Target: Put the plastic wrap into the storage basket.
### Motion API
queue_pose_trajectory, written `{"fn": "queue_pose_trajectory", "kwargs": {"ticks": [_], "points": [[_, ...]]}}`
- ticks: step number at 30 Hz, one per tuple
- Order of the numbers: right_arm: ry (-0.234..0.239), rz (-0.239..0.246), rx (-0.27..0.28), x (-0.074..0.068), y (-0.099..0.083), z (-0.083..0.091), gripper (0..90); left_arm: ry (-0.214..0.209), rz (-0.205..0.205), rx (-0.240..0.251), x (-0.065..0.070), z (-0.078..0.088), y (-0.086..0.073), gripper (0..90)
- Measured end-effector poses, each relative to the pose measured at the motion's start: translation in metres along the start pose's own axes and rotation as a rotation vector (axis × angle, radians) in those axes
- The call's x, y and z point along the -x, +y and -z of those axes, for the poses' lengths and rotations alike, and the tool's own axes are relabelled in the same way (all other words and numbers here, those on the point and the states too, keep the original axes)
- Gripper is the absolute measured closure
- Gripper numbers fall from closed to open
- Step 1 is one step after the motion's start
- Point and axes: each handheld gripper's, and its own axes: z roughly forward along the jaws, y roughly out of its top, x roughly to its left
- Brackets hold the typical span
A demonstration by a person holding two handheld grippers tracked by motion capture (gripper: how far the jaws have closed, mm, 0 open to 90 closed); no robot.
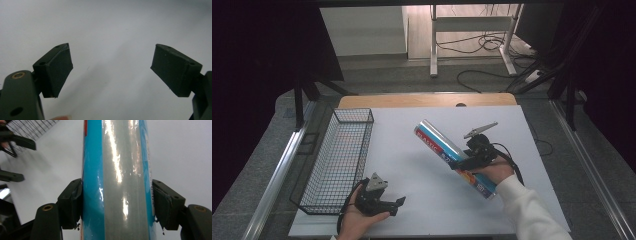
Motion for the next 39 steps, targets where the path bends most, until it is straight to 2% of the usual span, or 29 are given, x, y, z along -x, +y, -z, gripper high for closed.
{"fn": "queue_pose_trajectory", "kwargs": {"ticks": [1,2,3,6,7,8,11,12,13,14,15,16,17,18,19,20,21,22,23,24,25,26,27,30,35,38,39], "points": [[0.010,-0.010,0.017,-0.004,-0.004,0.001,32.8,-0.017,0.021,0.009,-0.001,0.001,0.001,16.1],[0.010,-0.010,0.017,-0.004,-0.004,0.001,32.8,-0.017,0.021,0.009,-0.001,0.001,0.001,15.9],[0.021,-0.017,0.030,-0.008,-0.008,0.001,32.8,-0.039,0.053,0.027,-0.002,0.003,0.003,15.6],[0.033,-0.036,0.048,-0.010,-0.011,0.001,32.8,-0.058,0.077,0.043,-0.004,0.005,0.005,14.5],[0.044,-0.039,0.056,-0.012,-0.014,0.000,32.8,-0.084,0.108,0.063,-0.006,0.006,0.007,14.1],[0.044,-0.039,0.056,-0.012,-0.014,0.000,32.8,-0.084,0.108,0.063,-0.006,0.006,0.007,13.7],[0.066,-0.060,0.085,-0.016,-0.020,-0.001,32.8,-0.126,0.154,0.097,-0.009,0.007,0.011,13.1],[0.066,-0.060,0.085,-0.016,-0.020,-0.001,32.8,-0.126,0.154,0.097,-0.009,0.007,0.011,13.0],[0.081,-0.072,0.101,-0.018,-0.022,-0.001,32.8,-0.155,0.182,0.114,-0.011,0.006,0.013,12.9],[0.081,-0.072,0.101,-0.018,-0.022,-0.001,32.8,-0.155,0.182,0.114,-0.011,0.006,0.013,12.8],[0.093,-0.075,0.114,-0.020,-0.024,-0.002,32.8,-0.190,0.217,0.140,-0.013,0.005,0.016,12.6],[0.093,-0.075,0.114,-0.020,-0.024,-0.002,32.8,-0.190,0.217,0.140,-0.013,0.005,0.016,12.6],[0.111,-0.083,0.119,-0.023,-0.025,-0.003,32.8,-0.228,0.249,0.171,-0.015,0.004,0.020,12.5],[0.111,-0.083,0.119,-0.023,-0.025,-0.003,32.8,-0.228,0.249,0.171,-0.015,0.004,0.020,12.6],[0.119,-0.086,0.125,-0.025,-0.026,-0.004,32.8,-0.266,0.268,0.202,-0.017,0.003,0.026,12.6],[0.119,-0.086,0.125,-0.025,-0.026,-0.004,32.8,-0.266,0.268,0.202,-0.017,0.003,0.026,12.6],[0.125,-0.088,0.133,-0.028,-0.026,-0.006,32.8,-0.301,0.283,0.228,-0.017,0.000,0.033,12.6],[0.125,-0.088,0.133,-0.028,-0.026,-0.006,32.8,-0.301,0.283,0.228,-0.017,0.000,0.033,12.3],[0.133,-0.092,0.142,-0.030,-0.026,-0.008,32.8,-0.333,0.284,0.245,-0.016,-0.003,0.039,11.9],[0.133,-0.092,0.142,-0.030,-0.026,-0.008,32.8,-0.333,0.284,0.245,-0.016,-0.003,0.039,11.4],[0.144,-0.091,0.152,-0.032,-0.026,-0.010,32.8,-0.366,0.292,0.259,-0.016,-0.007,0.045,10.9],[0.144,-0.091,0.152,-0.032,-0.026,-0.010,32.8,-0.366,0.292,0.259,-0.016,-0.007,0.045,10.4],[0.146,-0.092,0.160,-0.034,-0.026,-0.011,32.8,-0.411,0.323,0.276,-0.018,-0.011,0.049,10.0],[0.157,-0.094,0.171,-0.037,-0.026,-0.012,32.8,-0.456,0.341,0.297,-0.020,-0.017,0.054,9.9],[0.158,-0.082,0.181,-0.043,-0.026,-0.016,32.8,-0.500,0.341,0.310,-0.018,-0.025,0.062,10.0],[0.172,-0.089,0.194,-0.047,-0.025,-0.020,32.8,-0.506,0.342,0.311,-0.017,-0.027,0.065,10.8],[0.172,-0.088,0.198,-0.048,-0.025,-0.021,32.8,-0.521,0.354,0.317,-0.018,-0.030,0.068,11.1]]}}
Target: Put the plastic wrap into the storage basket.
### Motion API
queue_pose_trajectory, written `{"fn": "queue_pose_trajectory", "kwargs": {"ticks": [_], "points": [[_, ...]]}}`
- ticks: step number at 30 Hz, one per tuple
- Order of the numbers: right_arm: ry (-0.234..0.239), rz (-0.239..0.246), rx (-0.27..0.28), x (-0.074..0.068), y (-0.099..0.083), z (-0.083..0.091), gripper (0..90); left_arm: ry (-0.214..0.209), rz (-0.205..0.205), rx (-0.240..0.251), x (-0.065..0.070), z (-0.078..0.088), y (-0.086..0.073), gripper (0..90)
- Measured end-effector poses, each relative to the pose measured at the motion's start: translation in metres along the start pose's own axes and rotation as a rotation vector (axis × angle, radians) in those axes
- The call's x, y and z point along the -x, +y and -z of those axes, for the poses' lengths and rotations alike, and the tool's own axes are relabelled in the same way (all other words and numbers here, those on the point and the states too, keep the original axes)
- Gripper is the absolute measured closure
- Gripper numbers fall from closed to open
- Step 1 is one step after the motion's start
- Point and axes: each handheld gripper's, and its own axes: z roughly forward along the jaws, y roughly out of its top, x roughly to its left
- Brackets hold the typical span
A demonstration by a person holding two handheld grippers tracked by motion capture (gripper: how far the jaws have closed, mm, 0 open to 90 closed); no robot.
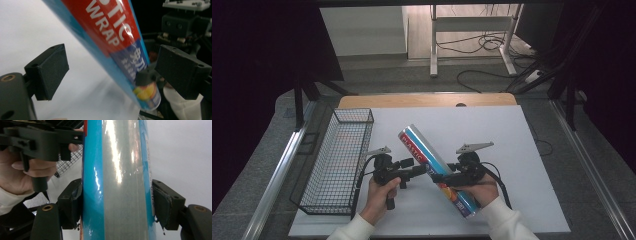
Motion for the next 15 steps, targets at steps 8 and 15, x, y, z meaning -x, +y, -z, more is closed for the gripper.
{"fn": "queue_pose_trajectory", "kwargs": {"ticks": [8,15], "points": [[0.024,0.019,0.025,-0.010,0.000,-0.013,32.8,-0.058,0.050,-0.009,-0.007,-0.013,0.001,15.2],[0.029,0.026,0.038,-0.017,0.002,-0.022,32.7,-0.081,0.108,0.006,-0.011,-0.010,0.003,23.6]]}}
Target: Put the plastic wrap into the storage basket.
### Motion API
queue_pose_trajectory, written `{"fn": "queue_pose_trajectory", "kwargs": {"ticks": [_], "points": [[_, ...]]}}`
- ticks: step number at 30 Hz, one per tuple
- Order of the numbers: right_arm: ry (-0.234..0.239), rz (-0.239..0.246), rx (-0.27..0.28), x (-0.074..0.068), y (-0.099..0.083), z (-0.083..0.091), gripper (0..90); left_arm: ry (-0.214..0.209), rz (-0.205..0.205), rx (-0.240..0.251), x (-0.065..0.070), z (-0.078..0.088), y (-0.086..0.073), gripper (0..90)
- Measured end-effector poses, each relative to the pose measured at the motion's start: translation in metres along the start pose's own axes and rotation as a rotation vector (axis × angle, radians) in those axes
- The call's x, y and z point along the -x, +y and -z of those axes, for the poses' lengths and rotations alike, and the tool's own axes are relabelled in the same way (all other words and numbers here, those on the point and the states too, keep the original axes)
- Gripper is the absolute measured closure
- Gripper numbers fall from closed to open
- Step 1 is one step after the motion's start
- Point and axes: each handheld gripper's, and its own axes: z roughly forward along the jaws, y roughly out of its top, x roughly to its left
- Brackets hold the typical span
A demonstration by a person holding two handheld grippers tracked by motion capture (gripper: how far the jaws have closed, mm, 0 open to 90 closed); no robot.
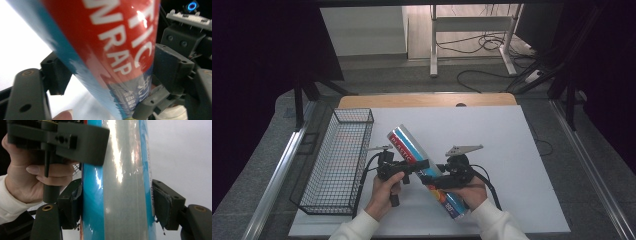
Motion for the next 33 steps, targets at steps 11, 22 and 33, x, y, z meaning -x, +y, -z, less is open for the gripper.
{"fn": "queue_pose_trajectory", "kwargs": {"ticks": [11,22,33], "points": [[0.023,-0.001,0.021,-0.003,0.001,-0.006,31.6,-0.046,0.031,0.026,-0.001,0.010,0.005,31.0],[0.059,0.011,0.136,-0.007,0.010,0.022,14.1,-0.047,0.028,0.048,0.002,0.024,0.009,31.9],[-0.106,0.071,0.087,0.024,-0.025,0.071,12.4,-0.028,-0.006,0.099,0.009,0.053,0.017,31.9]]}}
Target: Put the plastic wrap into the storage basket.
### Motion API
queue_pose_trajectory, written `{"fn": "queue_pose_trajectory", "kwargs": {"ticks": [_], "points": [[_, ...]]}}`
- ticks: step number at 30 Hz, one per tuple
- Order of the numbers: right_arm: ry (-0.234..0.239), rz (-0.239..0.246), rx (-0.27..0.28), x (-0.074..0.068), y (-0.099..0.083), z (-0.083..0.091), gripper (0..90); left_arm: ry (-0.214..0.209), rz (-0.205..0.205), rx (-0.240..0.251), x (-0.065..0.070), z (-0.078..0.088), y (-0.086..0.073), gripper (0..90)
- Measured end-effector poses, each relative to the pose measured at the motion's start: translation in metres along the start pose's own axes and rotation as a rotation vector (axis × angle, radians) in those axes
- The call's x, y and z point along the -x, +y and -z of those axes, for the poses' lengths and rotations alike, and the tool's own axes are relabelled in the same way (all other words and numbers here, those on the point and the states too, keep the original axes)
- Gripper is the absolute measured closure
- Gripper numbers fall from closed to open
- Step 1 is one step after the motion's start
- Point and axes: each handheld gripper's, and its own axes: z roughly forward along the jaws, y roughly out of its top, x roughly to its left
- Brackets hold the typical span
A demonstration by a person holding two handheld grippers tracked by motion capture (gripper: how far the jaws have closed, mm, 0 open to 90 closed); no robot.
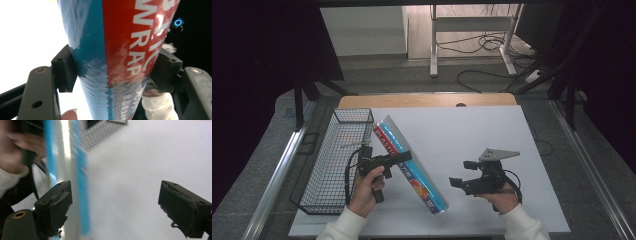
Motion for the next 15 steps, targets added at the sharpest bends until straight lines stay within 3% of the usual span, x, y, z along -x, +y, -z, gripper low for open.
{"fn": "queue_pose_trajectory", "kwargs": {"ticks": [3,4,5,6,15], "points": [[-0.017,-0.028,-0.014,0.009,-0.008,0.005,10.7,-0.004,-0.003,0.010,0.003,0.004,0.002,32.0],[-0.056,-0.040,-0.027,0.015,-0.015,0.010,10.5,-0.002,-0.006,0.023,0.007,0.009,0.004,32.0],[-0.056,-0.040,-0.027,0.015,-0.015,0.010,10.5,-0.002,-0.006,0.023,0.007,0.009,0.004,32.0],[-0.085,-0.035,-0.031,0.018,-0.019,0.014,11.0,-0.001,-0.008,0.032,0.009,0.014,0.006,32.0],[-0.085,-0.016,-0.066,0.025,-0.027,0.015,12.1,0.048,-0.020,0.060,0.014,0.039,0.010,32.0]]}}
